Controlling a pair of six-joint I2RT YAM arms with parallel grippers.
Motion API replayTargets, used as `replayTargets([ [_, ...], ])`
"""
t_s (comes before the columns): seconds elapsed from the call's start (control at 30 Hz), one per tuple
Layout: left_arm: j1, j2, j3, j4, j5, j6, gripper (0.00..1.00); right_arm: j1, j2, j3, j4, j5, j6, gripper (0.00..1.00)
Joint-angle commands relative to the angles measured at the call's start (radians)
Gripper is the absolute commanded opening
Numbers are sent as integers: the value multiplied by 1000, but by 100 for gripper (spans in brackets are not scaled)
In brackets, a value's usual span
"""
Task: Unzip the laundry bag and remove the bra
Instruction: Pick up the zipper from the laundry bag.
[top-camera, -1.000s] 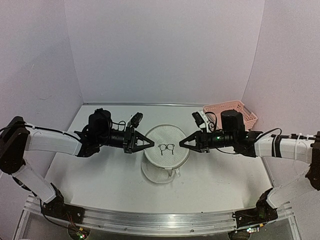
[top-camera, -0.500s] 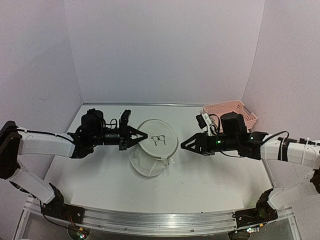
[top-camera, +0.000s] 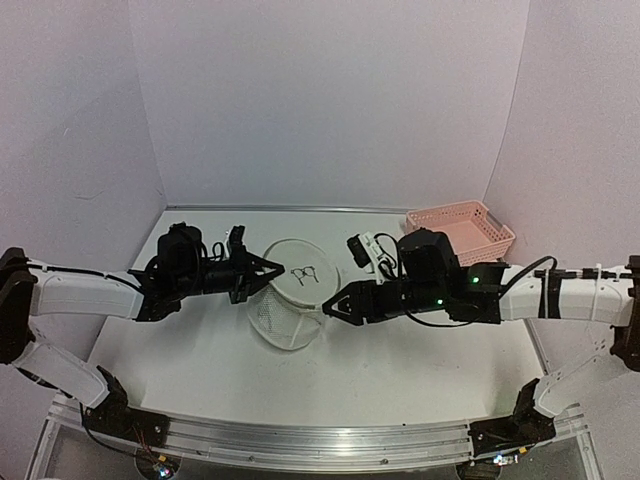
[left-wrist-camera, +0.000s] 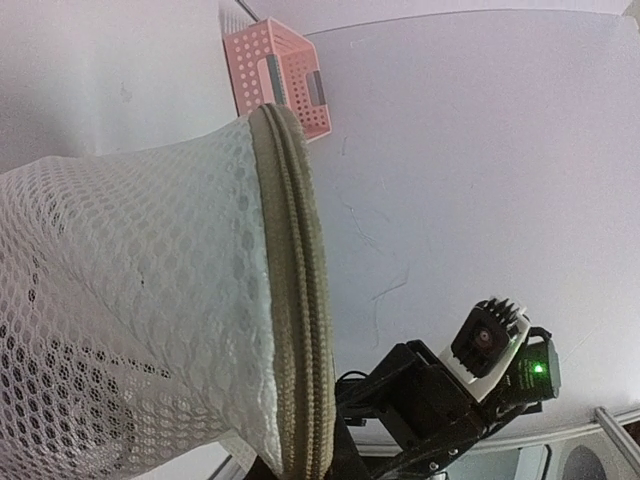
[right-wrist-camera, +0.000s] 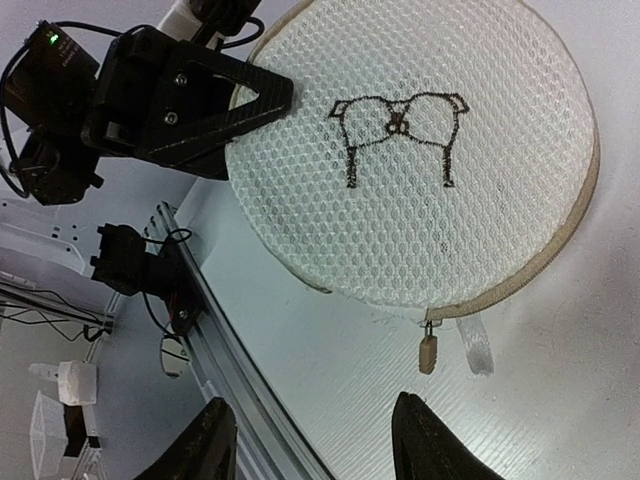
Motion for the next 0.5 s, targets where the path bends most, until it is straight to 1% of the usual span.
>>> replayTargets([
  [0.0,5,-50,6,42,-39,-42,0,34,43,78,-21,153,-40,52],
  [0.07,4,-54,2,38,-42,-47,0,46,67,101,-50,204,-53,50],
  [0.2,5,-62,-3,33,-50,-56,0,66,112,124,-72,244,-72,48],
  [0.4,3,-67,-5,29,-47,-57,0,86,160,141,-88,313,-61,45],
  [0.47,4,-69,-6,27,-47,-54,0,88,172,147,-98,336,-52,42],
])
